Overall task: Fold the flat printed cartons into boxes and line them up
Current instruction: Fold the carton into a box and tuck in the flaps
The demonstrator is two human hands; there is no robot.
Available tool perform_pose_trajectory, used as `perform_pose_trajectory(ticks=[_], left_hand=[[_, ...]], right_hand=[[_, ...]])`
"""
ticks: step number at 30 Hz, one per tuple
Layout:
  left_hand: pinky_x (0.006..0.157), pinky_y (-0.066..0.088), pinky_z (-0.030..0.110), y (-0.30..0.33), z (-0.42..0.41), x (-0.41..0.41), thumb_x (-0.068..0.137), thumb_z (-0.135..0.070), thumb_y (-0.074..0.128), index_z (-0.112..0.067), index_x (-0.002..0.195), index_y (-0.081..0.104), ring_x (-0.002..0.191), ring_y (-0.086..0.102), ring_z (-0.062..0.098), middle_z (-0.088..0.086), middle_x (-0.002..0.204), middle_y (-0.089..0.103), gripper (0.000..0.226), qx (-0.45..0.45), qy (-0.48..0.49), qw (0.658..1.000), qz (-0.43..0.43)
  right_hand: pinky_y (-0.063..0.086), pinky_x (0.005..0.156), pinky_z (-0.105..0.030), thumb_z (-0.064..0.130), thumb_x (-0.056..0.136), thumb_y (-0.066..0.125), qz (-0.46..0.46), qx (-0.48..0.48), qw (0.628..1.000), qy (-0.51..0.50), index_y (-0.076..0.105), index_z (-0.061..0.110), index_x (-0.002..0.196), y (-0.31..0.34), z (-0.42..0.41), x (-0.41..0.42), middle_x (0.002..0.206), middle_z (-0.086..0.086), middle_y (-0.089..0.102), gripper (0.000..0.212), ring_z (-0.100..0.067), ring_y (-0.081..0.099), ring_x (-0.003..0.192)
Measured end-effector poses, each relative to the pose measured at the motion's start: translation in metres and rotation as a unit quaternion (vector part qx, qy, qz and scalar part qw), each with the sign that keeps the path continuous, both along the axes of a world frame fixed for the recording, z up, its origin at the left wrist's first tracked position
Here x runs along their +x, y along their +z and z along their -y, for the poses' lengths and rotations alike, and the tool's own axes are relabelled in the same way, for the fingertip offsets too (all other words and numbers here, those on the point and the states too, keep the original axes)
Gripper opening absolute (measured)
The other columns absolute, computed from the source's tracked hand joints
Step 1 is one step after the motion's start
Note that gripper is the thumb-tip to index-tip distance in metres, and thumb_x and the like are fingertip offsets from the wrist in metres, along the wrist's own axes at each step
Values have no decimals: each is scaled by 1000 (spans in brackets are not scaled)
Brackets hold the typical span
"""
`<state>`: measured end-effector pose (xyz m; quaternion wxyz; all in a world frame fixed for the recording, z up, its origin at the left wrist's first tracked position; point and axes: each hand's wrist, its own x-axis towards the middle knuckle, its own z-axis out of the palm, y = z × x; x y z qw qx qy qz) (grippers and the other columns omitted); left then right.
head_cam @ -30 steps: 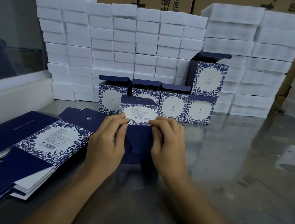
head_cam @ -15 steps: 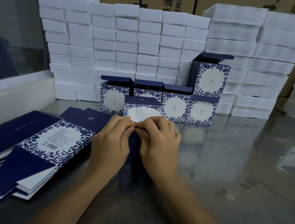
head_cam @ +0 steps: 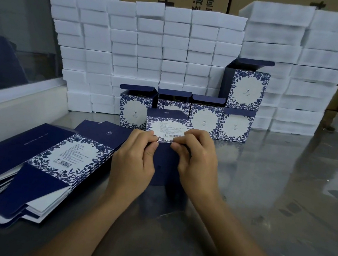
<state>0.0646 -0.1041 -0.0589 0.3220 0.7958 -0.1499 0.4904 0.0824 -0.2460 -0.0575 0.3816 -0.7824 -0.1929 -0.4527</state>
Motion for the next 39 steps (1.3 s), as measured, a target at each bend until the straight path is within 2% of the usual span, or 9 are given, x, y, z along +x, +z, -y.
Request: perform_pose_trajectory(ticks=[4, 9, 15, 18, 21, 26, 31, 34, 39], left_hand=[[74, 46, 25, -2, -2, 2, 94, -5, 56, 0, 97, 64, 93, 61, 20, 7, 101, 64, 10, -4, -10, 1000, -1], [85, 49, 28, -9, -2, 4, 91, -11, 64, -4, 107, 61, 110, 57, 14, 3, 122, 58, 18, -42, -41, 998, -19], [89, 52, 19, -21, -5, 11, 74, -24, 84, -32, 141, 33, 112, 55, -3, -28, 131, 46, 85, -137, -88, 976, -148], [94, 53, 37, -28, -6, 13, 70, -18, 86, -36, 145, 29, 115, 56, 5, -19, 135, 48, 96, -142, -88, 964, -208], [93, 49, 30, -29, -4, 13, 72, -17, 83, -37, 144, 31, 113, 52, 4, -11, 133, 51, 92, -143, -56, 968, -199], [85, 37, 20, -28, -1, 10, 71, -23, 84, -29, 136, 39, 100, 42, -10, -9, 128, 57, 80, -130, 14, 978, -163], [75, 39, 26, -26, -1, 9, 69, -30, 86, -23, 123, 47, 89, 49, 4, -6, 112, 60, 67, -117, 47, 983, -132], [75, 40, 30, -26, -1, 9, 70, -29, 86, -20, 119, 48, 94, 57, 15, -5, 109, 59, 62, -119, 52, 984, -125], [74, 40, 28, -26, 0, 8, 75, -25, 81, -19, 120, 49, 93, 53, 6, -9, 109, 56, 56, -107, 47, 986, -123]], right_hand=[[43, 84, -20, 13, 96, 65, -55, 49, 997, 2, 71, 8, 101, -7, 7, -1, 124, -9, 57, 9, -15, 57, 110], [53, 81, -44, 23, 98, 63, -135, 112, 984, 37, 64, 20, 101, -8, 16, 3, 101, 3, 65, 4, -19, 62, 95], [54, 76, -22, 28, 94, 70, -171, 148, 971, 80, 55, 41, 115, -17, 22, 6, 108, 19, 64, 29, 3, 63, 93], [58, 79, -27, 28, 87, 77, -249, 127, 957, 79, 51, 40, 120, -25, 23, 9, 104, 22, 64, 44, 7, 63, 89], [59, 82, -38, 35, 81, 83, -297, 97, 949, 39, 52, 40, 105, -30, 19, 10, 101, 21, 64, 40, 1, 63, 86], [59, 73, -38, 50, 74, 83, -293, 108, 950, 3, 54, 34, 88, -28, 15, 6, 90, 18, 67, 36, 0, 64, 77], [54, 68, -42, 57, 71, 82, -277, 109, 954, -37, 52, 21, 79, -24, 13, 1, 76, 9, 64, 48, -11, 62, 71], [52, 65, -41, 60, 70, 81, -272, 103, 956, -39, 50, 22, 77, -23, 12, 1, 73, 9, 62, 50, -12, 62, 70], [53, 75, -41, 59, 74, 78, -274, 89, 957, -41, 51, 23, 89, -26, 10, 1, 88, 8, 63, 48, -15, 62, 83]])
